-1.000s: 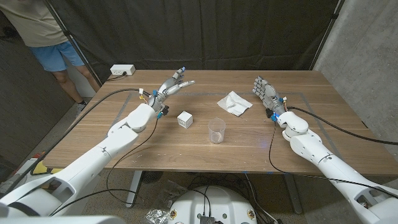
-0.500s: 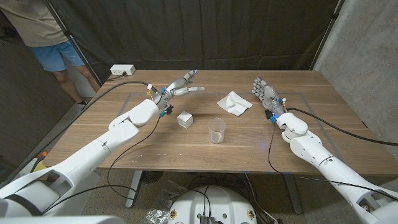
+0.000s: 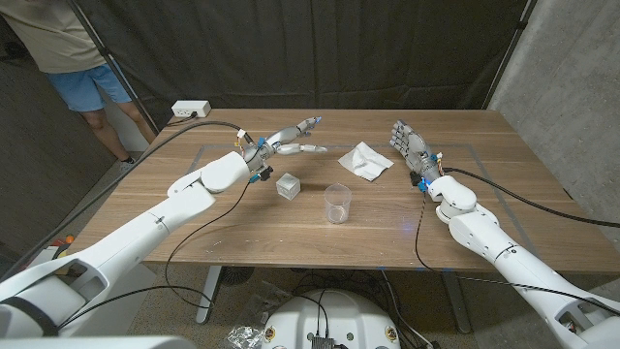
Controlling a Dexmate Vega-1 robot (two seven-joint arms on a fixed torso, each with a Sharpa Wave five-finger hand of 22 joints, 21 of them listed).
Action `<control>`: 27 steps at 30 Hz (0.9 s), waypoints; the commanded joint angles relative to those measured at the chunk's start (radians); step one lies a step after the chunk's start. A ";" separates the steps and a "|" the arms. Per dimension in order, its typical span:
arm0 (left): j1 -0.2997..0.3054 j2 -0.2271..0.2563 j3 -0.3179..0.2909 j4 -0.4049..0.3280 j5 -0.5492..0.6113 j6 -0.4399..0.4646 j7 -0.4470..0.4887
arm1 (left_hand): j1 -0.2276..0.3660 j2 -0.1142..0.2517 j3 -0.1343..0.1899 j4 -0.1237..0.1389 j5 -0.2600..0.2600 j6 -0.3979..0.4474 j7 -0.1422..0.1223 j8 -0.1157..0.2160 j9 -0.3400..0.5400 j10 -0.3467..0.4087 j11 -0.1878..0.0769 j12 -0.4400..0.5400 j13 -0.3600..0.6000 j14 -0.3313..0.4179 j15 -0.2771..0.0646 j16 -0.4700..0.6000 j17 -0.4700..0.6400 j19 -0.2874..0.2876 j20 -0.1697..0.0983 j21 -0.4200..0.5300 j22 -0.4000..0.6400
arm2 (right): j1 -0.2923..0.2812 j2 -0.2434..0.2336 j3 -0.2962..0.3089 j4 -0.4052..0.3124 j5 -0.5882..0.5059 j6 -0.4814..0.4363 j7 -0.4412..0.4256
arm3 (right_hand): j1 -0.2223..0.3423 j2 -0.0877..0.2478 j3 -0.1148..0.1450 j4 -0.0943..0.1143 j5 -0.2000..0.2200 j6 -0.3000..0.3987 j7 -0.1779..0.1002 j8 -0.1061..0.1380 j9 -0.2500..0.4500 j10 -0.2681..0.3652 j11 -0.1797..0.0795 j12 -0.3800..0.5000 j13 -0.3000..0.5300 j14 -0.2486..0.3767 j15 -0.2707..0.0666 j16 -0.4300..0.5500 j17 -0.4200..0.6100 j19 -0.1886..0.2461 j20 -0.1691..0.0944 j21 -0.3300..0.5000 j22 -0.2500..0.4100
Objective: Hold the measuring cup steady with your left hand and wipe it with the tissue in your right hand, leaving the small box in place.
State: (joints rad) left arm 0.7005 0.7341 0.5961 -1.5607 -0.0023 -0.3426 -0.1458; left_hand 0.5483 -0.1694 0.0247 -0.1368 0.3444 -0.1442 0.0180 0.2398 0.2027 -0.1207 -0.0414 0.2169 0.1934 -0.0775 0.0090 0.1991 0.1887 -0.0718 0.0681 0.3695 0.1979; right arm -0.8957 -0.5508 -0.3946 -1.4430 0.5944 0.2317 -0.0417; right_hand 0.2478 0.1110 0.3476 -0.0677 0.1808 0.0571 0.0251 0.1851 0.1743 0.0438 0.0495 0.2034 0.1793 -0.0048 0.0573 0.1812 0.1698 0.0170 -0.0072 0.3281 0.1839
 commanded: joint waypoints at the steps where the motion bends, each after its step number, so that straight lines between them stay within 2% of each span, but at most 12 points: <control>1: 0.000 0.033 0.010 -0.024 0.019 -0.037 -0.070 | -0.003 -0.007 -0.019 0.000 0.010 -0.011 0.009 -0.006 0.005 -0.013 0.007 -0.004 0.005 -0.012 0.002 -0.006 0.005 0.000 0.008 -0.002 0.003 | -0.025 -0.006 -0.005 -0.063 -0.021 -0.020 -0.043 | 0.009 0.002 -0.003 -0.002 0.001 0.005 0.006 0.002 0.006 0.004 0.007 0.002 0.001 -0.004 0.004 0.001 0.003 0.000 0.001 -0.005 0.004; 4: 0.007 0.044 0.009 -0.033 0.022 -0.047 -0.082 | -0.005 -0.009 -0.034 0.000 0.015 -0.011 0.014 -0.007 0.006 -0.008 0.011 -0.002 0.006 -0.010 -0.006 -0.004 0.005 0.003 0.009 -0.003 0.003 | -0.035 -0.009 -0.006 -0.082 -0.027 -0.027 -0.058 | 0.009 0.002 -0.004 -0.002 0.001 0.005 0.006 0.002 0.006 0.004 0.005 0.001 0.001 -0.004 0.004 0.001 0.003 0.000 0.000 -0.005 0.004; 5: 0.011 0.047 0.008 -0.035 0.018 -0.053 -0.087 | -0.005 -0.010 -0.040 -0.001 0.017 -0.011 0.012 -0.007 0.006 -0.010 -0.001 -0.002 0.006 -0.011 -0.007 -0.004 0.005 0.004 0.008 -0.004 0.003 | -0.038 -0.009 -0.006 -0.088 -0.029 -0.029 -0.063 | 0.009 0.002 -0.004 -0.002 0.001 0.005 0.007 0.002 0.006 0.004 0.004 0.001 0.001 -0.004 0.004 0.001 0.003 0.000 0.000 -0.006 0.004; 6: 0.015 0.051 0.006 -0.038 0.016 -0.056 -0.091 | -0.005 -0.010 -0.043 -0.001 0.018 -0.010 0.013 -0.007 0.006 -0.009 0.007 -0.002 0.007 -0.011 -0.007 -0.004 0.005 0.004 0.008 -0.004 0.003 | -0.041 -0.008 -0.007 -0.093 -0.031 -0.029 -0.067 | 0.008 0.002 -0.005 -0.002 0.001 0.005 0.006 0.002 0.006 0.004 0.005 0.001 0.001 -0.004 0.004 0.001 0.003 0.000 0.000 -0.006 0.004; 9: 0.030 0.065 0.001 -0.058 0.027 -0.048 -0.092 | -0.005 -0.010 -0.047 -0.001 0.019 -0.011 0.012 -0.008 0.007 -0.008 0.002 -0.001 0.007 -0.010 -0.008 -0.003 0.005 0.006 0.007 -0.004 0.003 | -0.046 -0.008 -0.010 -0.106 -0.039 -0.033 -0.077 | 0.008 0.002 -0.005 -0.002 0.001 0.005 0.007 0.002 0.006 0.004 0.005 0.001 0.001 -0.005 0.004 0.001 0.003 0.000 -0.001 -0.007 0.004; 12: 0.037 0.070 0.003 -0.060 0.035 -0.050 -0.098 | -0.005 -0.010 -0.065 -0.001 0.024 -0.017 0.024 -0.012 0.007 0.003 0.010 0.003 0.007 0.001 -0.009 0.001 0.005 0.016 -0.025 -0.002 0.003 | -0.055 -0.008 -0.012 -0.122 -0.047 -0.036 -0.091 | 0.008 0.002 -0.006 -0.002 0.001 0.005 0.006 0.002 0.006 0.004 0.007 0.001 0.001 -0.005 0.003 0.001 0.003 0.000 -0.001 -0.007 0.004; 13: 0.039 0.072 0.004 -0.061 0.037 -0.052 -0.100 | -0.004 -0.010 -0.070 -0.002 0.026 -0.015 0.028 -0.012 0.007 0.010 0.017 0.006 0.007 0.005 -0.011 0.003 0.005 0.023 -0.032 -0.001 0.003 | -0.058 -0.009 -0.012 -0.127 -0.048 -0.038 -0.093 | 0.008 0.002 -0.006 -0.002 0.001 0.005 0.006 0.002 0.006 0.003 0.006 0.001 0.001 -0.005 0.003 0.001 0.003 0.000 -0.001 -0.007 0.004; 16: 0.044 0.076 0.008 -0.063 0.041 -0.059 -0.112 | -0.003 -0.009 -0.077 -0.002 0.028 -0.020 0.029 -0.015 0.007 0.017 0.016 0.008 0.007 0.014 -0.011 0.006 0.005 0.033 -0.043 0.002 0.003 | -0.067 -0.012 -0.012 -0.143 -0.056 -0.042 -0.106 | 0.008 0.002 -0.006 -0.002 0.001 0.004 0.006 0.002 0.006 0.004 0.007 0.001 0.001 -0.005 0.003 0.001 0.003 0.001 -0.001 -0.008 0.005; 19: 0.044 0.076 0.013 -0.063 0.050 -0.067 -0.123 | 0.002 -0.008 -0.089 -0.004 0.033 -0.022 0.025 -0.017 0.006 0.022 0.005 0.009 0.007 0.023 -0.014 0.008 0.004 0.041 -0.040 0.002 0.002 | -0.074 -0.013 -0.012 -0.155 -0.061 -0.044 -0.116 | 0.008 0.002 -0.007 -0.002 0.001 0.005 0.007 0.002 0.006 0.005 0.007 0.001 0.001 -0.005 0.003 0.001 0.003 0.001 -0.001 -0.008 0.005; 22: 0.043 0.075 0.018 -0.062 0.060 -0.078 -0.130 | 0.006 -0.007 -0.093 -0.006 0.035 -0.024 0.023 -0.018 0.006 0.025 0.007 0.010 0.007 0.026 -0.015 0.008 0.004 0.043 -0.038 0.002 0.002 | -0.079 -0.015 -0.013 -0.165 -0.066 -0.047 -0.122 | 0.008 0.002 -0.008 -0.002 0.001 0.005 0.007 0.002 0.006 0.004 0.006 0.001 0.001 -0.005 0.002 0.001 0.003 0.001 -0.001 -0.009 0.005; 23: 0.042 0.075 0.022 -0.064 0.069 -0.079 -0.134 | 0.010 -0.005 -0.096 -0.007 0.037 -0.028 0.019 -0.020 0.006 0.021 -0.001 0.007 0.007 0.024 -0.017 0.007 0.004 0.041 -0.038 0.000 0.001 | -0.082 -0.015 -0.013 -0.169 -0.067 -0.047 -0.124 | 0.008 0.002 -0.008 -0.002 0.001 0.005 0.007 0.002 0.006 0.005 0.006 0.001 0.001 -0.004 0.003 0.001 0.003 0.001 0.000 -0.009 0.005; 27: 0.040 0.084 0.028 -0.090 0.122 -0.063 -0.135 | 0.026 0.001 -0.101 -0.012 0.042 -0.044 0.021 -0.026 0.006 0.010 0.008 0.002 0.008 0.023 -0.015 0.005 0.003 0.042 -0.033 -0.002 0.001 | -0.089 -0.015 -0.011 -0.175 -0.069 -0.045 -0.129 | 0.007 0.002 -0.009 -0.003 0.001 0.004 0.006 0.002 0.006 0.006 0.008 0.002 0.002 -0.005 0.003 0.001 0.003 0.001 -0.001 -0.010 0.005</control>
State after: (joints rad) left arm 0.7369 0.8034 0.6093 -1.6197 0.0500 -0.4070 -0.2602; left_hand 0.5530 -0.1756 -0.0678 -0.1466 0.3782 -0.1687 0.0384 0.2179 0.2072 -0.0980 -0.0372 0.2238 0.1979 -0.0554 -0.0054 0.2011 0.1886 -0.0339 0.0303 0.3656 0.1976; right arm -0.9622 -0.5629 -0.4057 -1.5833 0.5395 0.1915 -0.1456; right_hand 0.2478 0.1110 0.3435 -0.0718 0.1808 0.0571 0.0251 0.1851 0.1743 0.0438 0.0495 0.2034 0.1792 -0.0047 0.0572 0.1812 0.1698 0.0170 -0.0073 0.3213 0.1839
